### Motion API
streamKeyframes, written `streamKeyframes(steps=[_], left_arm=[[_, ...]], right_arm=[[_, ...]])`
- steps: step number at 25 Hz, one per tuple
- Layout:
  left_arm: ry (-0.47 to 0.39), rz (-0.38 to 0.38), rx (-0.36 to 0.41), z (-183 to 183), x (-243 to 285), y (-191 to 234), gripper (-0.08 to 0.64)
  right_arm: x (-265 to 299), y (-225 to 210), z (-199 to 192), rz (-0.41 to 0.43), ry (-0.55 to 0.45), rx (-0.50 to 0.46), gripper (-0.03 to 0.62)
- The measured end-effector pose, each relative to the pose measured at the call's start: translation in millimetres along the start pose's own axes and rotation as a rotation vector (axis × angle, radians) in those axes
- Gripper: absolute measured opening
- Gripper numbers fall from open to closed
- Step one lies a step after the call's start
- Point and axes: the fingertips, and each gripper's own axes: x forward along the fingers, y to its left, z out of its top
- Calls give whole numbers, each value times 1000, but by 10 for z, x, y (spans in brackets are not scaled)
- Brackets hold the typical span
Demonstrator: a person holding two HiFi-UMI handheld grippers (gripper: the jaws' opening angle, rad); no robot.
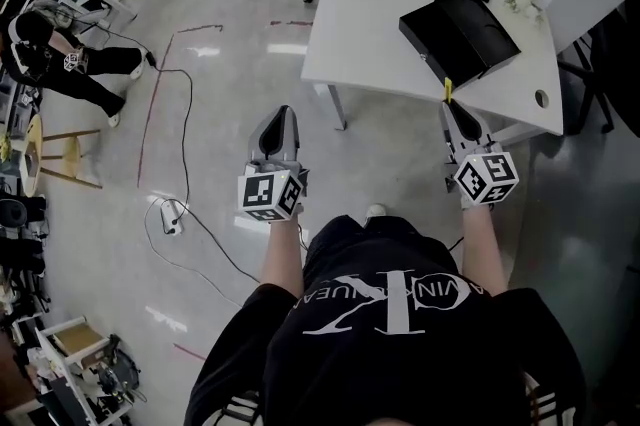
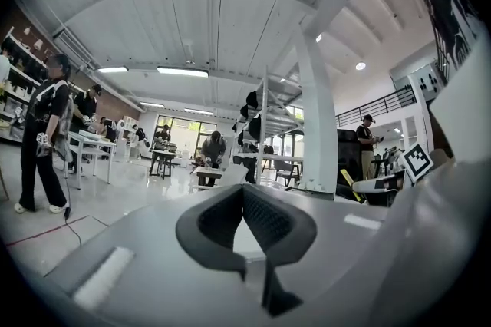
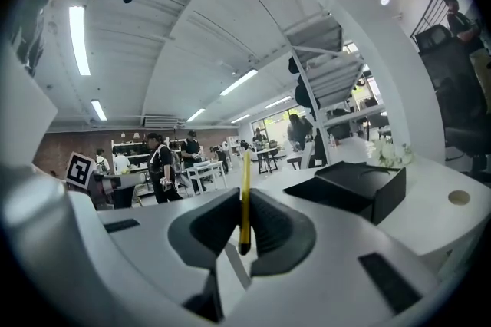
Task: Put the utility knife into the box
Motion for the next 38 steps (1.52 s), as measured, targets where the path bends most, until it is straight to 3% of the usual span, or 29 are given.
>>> streamKeyframes(steps=[7, 20, 28, 38], left_arm=[[47, -53, 1, -102, 392, -2, 11], [56, -279, 19, 5, 1779, 49, 11], [83, -350, -12, -15, 2324, 95, 11], [115, -528, 0, -42, 2864, -35, 11]], right_arm=[[208, -158, -45, -16, 29, 16, 48], [805, -701, 143, -193, 18, 38, 48], [948, -906, 103, -278, 75, 51, 48], [1175, -1062, 145, -383, 105, 52, 48]])
